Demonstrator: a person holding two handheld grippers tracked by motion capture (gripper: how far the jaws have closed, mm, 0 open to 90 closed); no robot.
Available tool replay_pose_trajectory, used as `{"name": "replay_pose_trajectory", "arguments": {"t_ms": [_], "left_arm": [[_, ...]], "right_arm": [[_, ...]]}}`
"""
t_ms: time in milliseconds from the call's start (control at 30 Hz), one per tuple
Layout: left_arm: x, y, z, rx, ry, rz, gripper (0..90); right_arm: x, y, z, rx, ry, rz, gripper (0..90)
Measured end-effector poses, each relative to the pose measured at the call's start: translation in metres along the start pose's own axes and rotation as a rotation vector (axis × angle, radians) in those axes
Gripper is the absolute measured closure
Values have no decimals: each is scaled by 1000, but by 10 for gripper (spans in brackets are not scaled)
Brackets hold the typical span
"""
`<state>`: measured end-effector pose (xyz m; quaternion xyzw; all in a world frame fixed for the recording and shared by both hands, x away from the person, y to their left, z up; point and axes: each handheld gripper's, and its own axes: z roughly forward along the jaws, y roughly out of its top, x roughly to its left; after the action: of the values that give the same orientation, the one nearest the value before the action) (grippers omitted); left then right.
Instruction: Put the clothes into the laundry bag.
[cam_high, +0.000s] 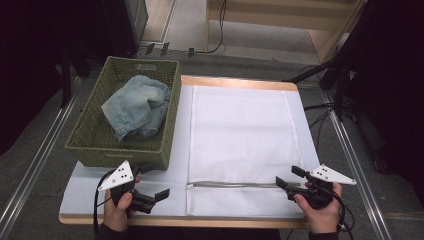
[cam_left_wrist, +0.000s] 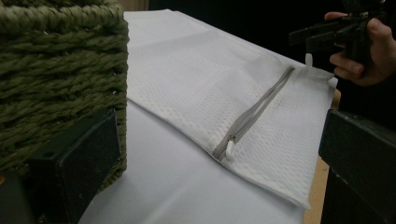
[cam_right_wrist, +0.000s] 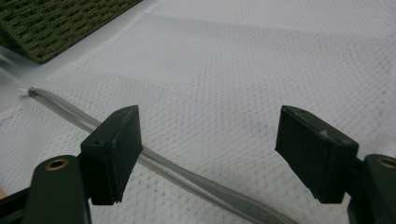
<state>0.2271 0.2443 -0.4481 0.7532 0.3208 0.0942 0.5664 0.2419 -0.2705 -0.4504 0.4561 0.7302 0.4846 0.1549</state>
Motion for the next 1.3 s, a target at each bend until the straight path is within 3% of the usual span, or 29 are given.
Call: {"name": "replay_pose_trajectory", "arguments": {"t_ms": [133, 333, 500, 633, 733, 867, 1033, 1200, 1300], "left_arm": [[2, -1, 4, 7, 9, -12, 0], [3, -1, 6, 16, 17, -11, 0], [3, -3, 6, 22, 19, -15, 0], [3, -4, 6, 24, 17, -22, 0], [3, -4, 6, 23, 18, -29, 0], [2, -4, 8, 27, 11, -28, 0], [-1, -4, 9, 29, 6, -23, 0], [0, -4, 10, 31, 4, -28, 0], [0, -4, 10, 37, -1, -28, 0]], "right_arm": [[-1, -2, 2, 8, 10, 16, 355], [5, -3, 3, 24, 55, -29, 574], [10, -2, 11, 86, 65, -44, 764], [21, -2, 26, 144, 91, -107, 770], [28, -3, 36, 165, 98, -122, 719], [34, -5, 48, 182, 78, -125, 668], [36, -7, 60, 199, 77, -162, 564], [39, -11, 67, 230, 35, -198, 551], [41, -11, 68, 234, 35, -232, 576]]}}
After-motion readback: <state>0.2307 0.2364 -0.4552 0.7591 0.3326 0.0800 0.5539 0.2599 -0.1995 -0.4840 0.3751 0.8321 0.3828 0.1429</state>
